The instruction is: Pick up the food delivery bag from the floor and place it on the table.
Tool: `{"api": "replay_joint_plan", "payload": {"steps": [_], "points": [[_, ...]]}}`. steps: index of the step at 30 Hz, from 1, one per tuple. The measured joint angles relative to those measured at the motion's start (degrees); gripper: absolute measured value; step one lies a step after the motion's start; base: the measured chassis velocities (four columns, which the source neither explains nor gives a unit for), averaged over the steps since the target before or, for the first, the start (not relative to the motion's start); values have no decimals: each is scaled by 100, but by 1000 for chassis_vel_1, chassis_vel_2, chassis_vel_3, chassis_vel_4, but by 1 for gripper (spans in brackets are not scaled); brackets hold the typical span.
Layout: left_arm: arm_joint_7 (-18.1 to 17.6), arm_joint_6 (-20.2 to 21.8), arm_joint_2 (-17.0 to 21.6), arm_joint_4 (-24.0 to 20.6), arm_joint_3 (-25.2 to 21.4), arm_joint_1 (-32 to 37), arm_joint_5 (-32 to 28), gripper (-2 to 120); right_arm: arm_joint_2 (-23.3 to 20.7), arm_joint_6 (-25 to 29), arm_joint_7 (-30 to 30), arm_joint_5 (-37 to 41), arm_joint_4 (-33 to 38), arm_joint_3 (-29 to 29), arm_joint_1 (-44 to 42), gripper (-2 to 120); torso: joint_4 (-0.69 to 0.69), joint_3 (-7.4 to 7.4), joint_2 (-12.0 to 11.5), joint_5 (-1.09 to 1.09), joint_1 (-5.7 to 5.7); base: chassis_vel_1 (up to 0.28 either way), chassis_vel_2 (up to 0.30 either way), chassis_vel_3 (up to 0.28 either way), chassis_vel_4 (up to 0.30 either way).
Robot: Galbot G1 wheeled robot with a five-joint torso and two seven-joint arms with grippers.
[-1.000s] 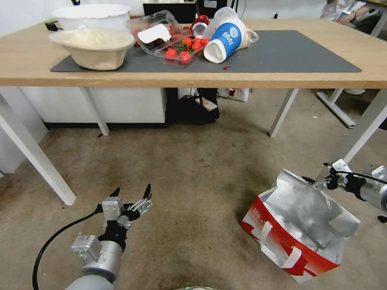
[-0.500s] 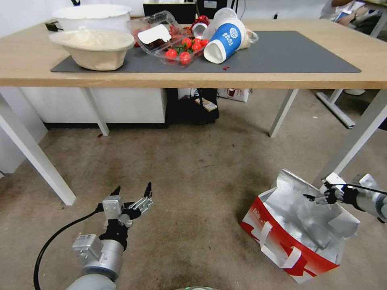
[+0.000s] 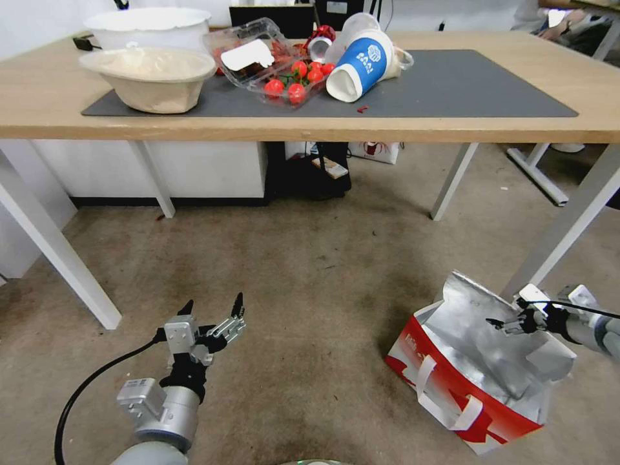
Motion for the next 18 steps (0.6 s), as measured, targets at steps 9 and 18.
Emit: {"api": "replay_joint_plan", "payload": {"steps": [9, 18], "points": [[-1, -60, -9, 22, 4, -3, -4, 100, 82, -57, -40, 136, -116, -229, 198, 75, 1, 0, 2, 0, 0, 0, 0, 0, 0], [-6, -80, -4, 22, -1, 8, -13, 100, 119, -66, -42, 128, -183, -265, 186, 42, 0, 0, 2, 0, 0, 0, 0, 0, 0]]}}
